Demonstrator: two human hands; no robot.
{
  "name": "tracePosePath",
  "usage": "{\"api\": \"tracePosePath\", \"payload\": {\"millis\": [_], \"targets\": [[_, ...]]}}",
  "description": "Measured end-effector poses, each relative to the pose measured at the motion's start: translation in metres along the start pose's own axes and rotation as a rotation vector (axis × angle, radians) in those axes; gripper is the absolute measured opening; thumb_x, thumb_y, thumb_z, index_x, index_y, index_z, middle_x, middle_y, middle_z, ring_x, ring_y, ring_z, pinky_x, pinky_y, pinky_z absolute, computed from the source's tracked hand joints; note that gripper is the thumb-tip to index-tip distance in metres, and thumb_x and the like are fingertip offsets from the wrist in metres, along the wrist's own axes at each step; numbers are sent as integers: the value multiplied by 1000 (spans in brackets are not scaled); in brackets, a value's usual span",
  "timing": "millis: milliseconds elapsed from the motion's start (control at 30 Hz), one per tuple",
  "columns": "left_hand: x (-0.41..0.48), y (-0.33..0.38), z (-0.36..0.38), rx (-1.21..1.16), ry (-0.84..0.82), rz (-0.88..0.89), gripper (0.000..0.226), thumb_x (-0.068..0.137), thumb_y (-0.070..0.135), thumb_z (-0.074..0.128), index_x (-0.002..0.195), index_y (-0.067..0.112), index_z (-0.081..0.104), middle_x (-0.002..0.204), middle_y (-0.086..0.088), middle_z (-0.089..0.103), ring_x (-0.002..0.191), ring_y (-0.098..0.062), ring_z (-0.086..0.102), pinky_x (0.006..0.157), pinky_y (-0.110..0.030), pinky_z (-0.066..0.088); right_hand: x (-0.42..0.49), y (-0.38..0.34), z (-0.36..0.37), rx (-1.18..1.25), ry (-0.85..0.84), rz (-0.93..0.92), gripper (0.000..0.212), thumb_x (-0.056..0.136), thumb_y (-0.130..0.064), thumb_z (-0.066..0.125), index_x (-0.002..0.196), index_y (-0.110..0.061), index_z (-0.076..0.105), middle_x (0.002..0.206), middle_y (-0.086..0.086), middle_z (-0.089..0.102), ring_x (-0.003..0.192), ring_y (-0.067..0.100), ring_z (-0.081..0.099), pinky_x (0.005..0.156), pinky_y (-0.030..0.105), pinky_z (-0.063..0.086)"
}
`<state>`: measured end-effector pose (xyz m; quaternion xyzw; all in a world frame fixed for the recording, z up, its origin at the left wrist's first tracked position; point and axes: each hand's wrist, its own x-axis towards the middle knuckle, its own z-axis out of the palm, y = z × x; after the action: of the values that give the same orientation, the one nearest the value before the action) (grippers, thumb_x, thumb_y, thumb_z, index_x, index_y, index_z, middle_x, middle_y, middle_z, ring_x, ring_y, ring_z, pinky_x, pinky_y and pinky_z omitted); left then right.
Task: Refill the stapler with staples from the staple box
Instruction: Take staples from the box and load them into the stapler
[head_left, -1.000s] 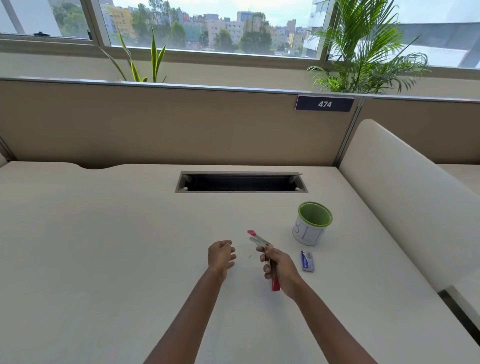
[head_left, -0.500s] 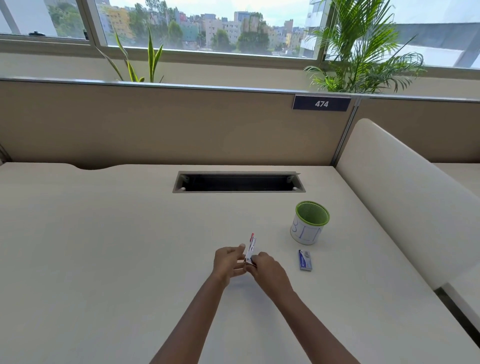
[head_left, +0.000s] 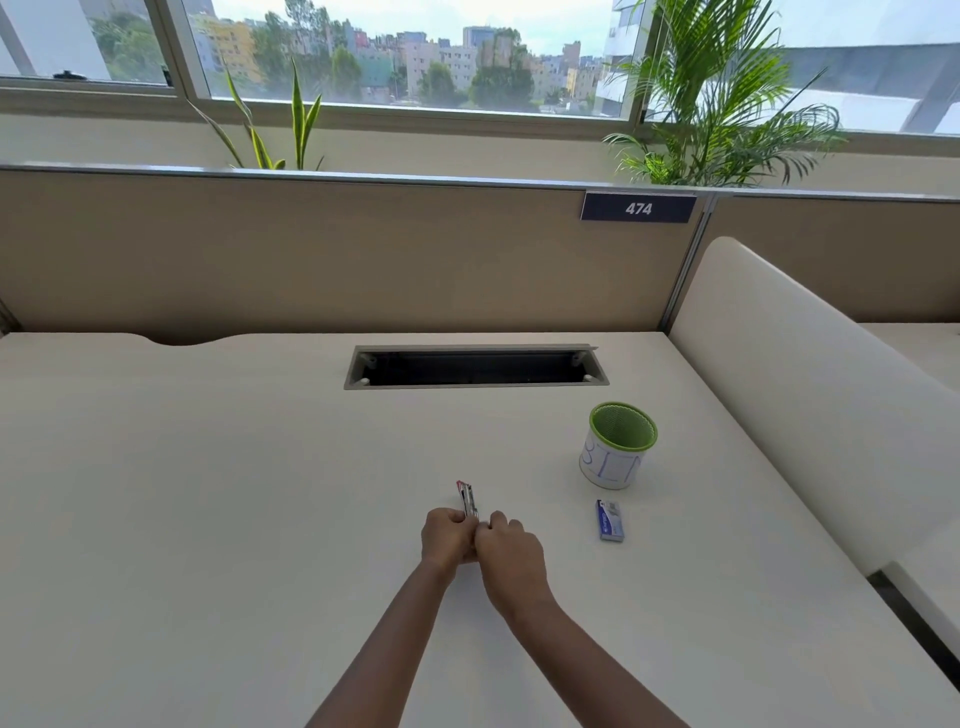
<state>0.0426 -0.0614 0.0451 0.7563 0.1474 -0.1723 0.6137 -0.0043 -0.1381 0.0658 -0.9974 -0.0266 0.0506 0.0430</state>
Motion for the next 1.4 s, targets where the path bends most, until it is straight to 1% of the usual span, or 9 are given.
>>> {"api": "tracePosePath", "payload": {"millis": [100, 200, 300, 533, 733, 900, 1100, 1233, 1400], "targets": [[2, -5, -1, 92, 48, 12, 40, 86, -2, 52, 48, 8, 45, 50, -6, 45, 45, -17, 43, 33, -14, 42, -7, -9, -6, -52, 159, 25, 23, 68, -8, 72, 90, -5, 66, 93, 11, 66, 84, 21, 63, 67, 27, 51], [4, -4, -3, 190, 72, 26, 23, 85, 5, 57, 63, 6, 64, 68, -16, 64, 64, -29, 61, 65, -31, 55, -12, -18, -10, -99, 157, 43, 41, 8, -23, 88, 42, -16, 65, 42, -2, 57, 38, 5, 53, 33, 13, 37], [6, -1, -6, 290, 101, 29, 18, 83, 11, 60, 94, 1, 71, 100, -17, 72, 96, -31, 66, 82, -31, 51, -14, -21, -2, -96, 154, 65, 44, 5, -22, 88, 43, -15, 67, 38, -3, 55, 36, 5, 52, 31, 12, 36], [6, -2, -8, 398, 116, 34, 21, 82, 10, 60, 99, 8, 72, 108, -10, 72, 104, -24, 64, 80, -21, 44, -13, -25, 5, -105, 203, 19, 39, 8, -17, 88, 39, -14, 66, 35, -1, 54, 37, 3, 52, 33, 12, 36], [7, -7, -6, 339, 101, 27, 20, 83, 12, 60, 98, 4, 71, 107, -13, 72, 102, -25, 64, 84, -25, 46, -13, -23, 10, -84, 190, 15, 41, 13, -16, 88, 50, -13, 71, 47, -1, 63, 41, 4, 54, 34, 14, 39], [7, -10, -5, 315, 101, 4, 18, 80, 13, 64, 94, 3, 71, 103, -13, 73, 97, -25, 66, 78, -24, 46, -15, -8, 19, 109, -12, -79, 34, 84, 0, 44, 117, -1, 51, 129, 15, 46, 102, 31, 52, 81, 37, 46], [8, -9, -5, 289, 91, 11, 14, 79, 9, 66, 90, 2, 70, 88, -12, 70, 89, -28, 67, 79, -28, 50, -15, 5, 20, 334, 149, -118, 29, 89, -21, 41, 111, -8, 54, 135, 8, 47, 102, 30, 57, 79, 36, 49], [8, -9, -5, 238, 73, -4, 19, 80, 4, 64, 64, 12, 57, 58, -3, 61, 38, -8, 57, 59, -28, 55, 3, 20, 20, 536, 236, 24, 19, 89, -9, 44, 102, -6, 58, 113, 10, 58, 98, 27, 60, 78, 30, 45], [8, -10, -5, 183, 87, -7, 17, 83, 2, 60, 69, 10, 56, 58, -7, 61, 38, -14, 55, 51, -26, 50, 29, 41, 28, 405, 100, 56, 46, 87, 7, 33, 130, -6, 45, 141, 9, 44, 122, 25, 48, 100, 31, 38]]}}
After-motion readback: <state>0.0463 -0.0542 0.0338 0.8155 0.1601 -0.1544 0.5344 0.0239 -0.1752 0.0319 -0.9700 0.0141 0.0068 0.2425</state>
